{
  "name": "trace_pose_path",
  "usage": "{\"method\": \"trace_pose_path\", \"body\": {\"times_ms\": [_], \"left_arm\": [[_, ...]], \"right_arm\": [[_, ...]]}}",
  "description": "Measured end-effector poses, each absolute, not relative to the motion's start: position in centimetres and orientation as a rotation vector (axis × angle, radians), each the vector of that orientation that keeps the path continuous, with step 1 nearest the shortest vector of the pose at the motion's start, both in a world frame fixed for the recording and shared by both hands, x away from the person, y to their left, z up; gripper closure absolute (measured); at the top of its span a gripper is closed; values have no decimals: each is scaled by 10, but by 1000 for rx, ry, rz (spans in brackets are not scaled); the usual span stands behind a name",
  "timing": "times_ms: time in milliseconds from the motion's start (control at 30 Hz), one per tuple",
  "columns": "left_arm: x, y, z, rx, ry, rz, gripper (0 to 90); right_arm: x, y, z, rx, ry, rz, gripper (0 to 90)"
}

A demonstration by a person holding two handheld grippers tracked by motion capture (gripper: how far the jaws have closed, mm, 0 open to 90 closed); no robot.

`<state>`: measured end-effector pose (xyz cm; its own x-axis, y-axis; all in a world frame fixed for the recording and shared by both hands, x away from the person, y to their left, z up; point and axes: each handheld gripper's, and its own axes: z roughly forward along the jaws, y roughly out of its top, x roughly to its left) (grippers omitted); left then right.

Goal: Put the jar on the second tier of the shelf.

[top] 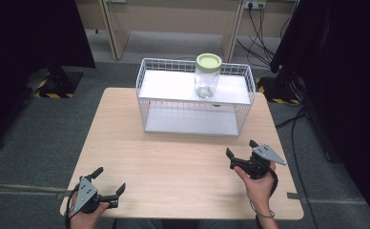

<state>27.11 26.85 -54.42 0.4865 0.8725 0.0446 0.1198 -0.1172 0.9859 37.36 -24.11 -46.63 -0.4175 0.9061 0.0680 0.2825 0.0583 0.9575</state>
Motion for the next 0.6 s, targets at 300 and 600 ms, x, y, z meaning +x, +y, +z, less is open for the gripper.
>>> {"method": "trace_pose_path", "body": {"times_ms": [300, 600], "left_arm": [[271, 269, -544, 1573, 884, 810, 0], [271, 269, -544, 1573, 885, 810, 0]], "right_arm": [[369, -247, -482, 1228, 1764, 1358, 5], [366, -251, -497, 1250, 1773, 1332, 5]]}}
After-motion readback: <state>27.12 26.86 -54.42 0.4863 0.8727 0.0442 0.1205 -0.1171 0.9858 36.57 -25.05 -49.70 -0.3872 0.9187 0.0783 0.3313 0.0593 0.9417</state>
